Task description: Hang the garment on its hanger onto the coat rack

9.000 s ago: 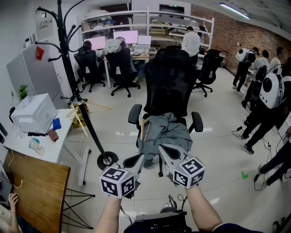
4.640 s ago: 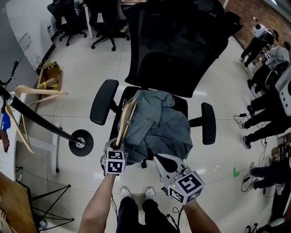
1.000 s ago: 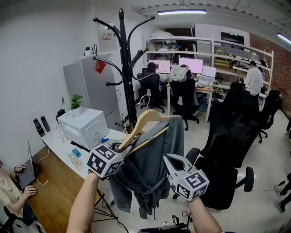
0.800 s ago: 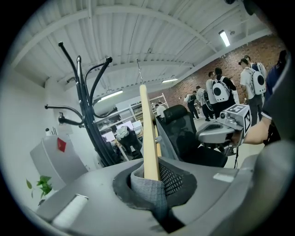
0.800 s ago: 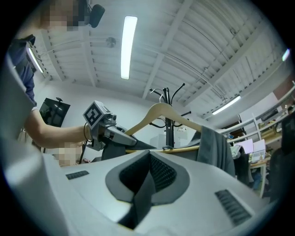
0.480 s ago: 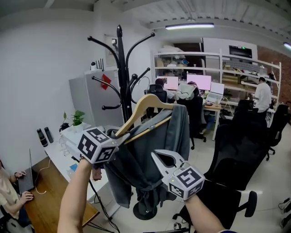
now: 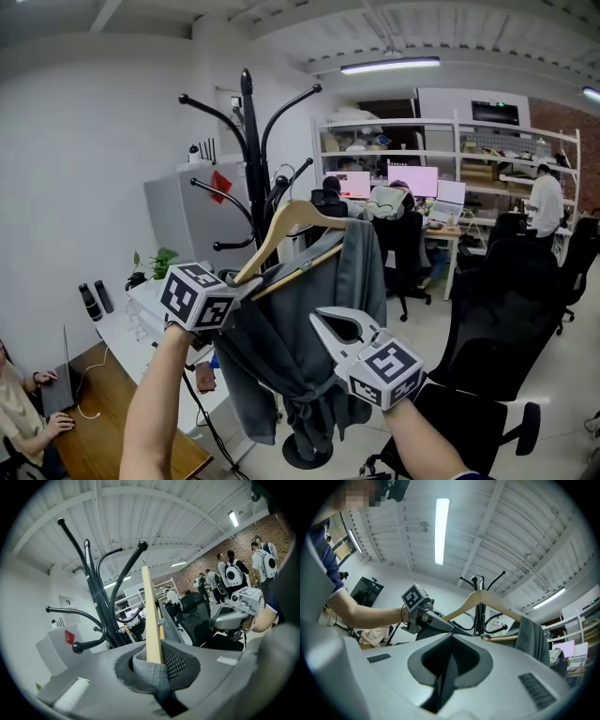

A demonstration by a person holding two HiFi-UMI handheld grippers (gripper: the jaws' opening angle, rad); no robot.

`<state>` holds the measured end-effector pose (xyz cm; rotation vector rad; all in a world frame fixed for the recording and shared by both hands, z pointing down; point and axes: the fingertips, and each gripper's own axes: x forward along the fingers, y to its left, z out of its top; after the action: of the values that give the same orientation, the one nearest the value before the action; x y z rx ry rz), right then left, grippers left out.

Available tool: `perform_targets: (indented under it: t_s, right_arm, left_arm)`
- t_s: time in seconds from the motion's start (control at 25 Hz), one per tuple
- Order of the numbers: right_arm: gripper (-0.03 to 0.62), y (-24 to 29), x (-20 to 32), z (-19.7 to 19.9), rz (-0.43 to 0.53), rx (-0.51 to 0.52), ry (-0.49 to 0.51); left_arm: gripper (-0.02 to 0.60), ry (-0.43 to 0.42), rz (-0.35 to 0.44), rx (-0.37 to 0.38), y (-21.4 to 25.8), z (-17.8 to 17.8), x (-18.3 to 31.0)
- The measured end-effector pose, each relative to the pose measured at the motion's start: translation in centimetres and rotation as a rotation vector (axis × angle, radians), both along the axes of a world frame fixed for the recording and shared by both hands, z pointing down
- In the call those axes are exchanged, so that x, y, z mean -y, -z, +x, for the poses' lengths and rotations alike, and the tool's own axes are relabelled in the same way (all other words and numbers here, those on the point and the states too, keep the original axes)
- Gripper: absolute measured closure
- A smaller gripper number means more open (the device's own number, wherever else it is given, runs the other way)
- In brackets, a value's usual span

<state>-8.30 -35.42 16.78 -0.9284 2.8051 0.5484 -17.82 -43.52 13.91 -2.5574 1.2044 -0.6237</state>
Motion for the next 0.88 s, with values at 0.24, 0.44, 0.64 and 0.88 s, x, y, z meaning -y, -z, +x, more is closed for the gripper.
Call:
perform_targets:
  t_s: [0.24, 0.44, 0.64, 0.88]
  right_arm:
    - [0.594, -1.9, 1.2, -1.0, -0.037, 0.005, -0.013]
    - [0.594, -4.7, 2.4, -1.4, -0.102, -0.007, -0.043]
    - [0.594, -6.4, 3.3, -1.3, -0.137, -0.013, -0.079]
    - [0.594, -7.6, 4.0, -0.9, -0.157, -0.017, -0.112]
  left_arm:
    - [0.566, 0.013, -0.026, 0.0, -2.1, -1.4, 1.5]
    - [0.566, 0.028, -0.068, -0.023, -4.6, -3.2, 2.9]
    - [0.565, 0.013, -0.085, -0.038, -5.7, -3.3, 4.5]
    - [0.565, 0.021, -0.124, -0.067, -7.5, -4.1, 6.4]
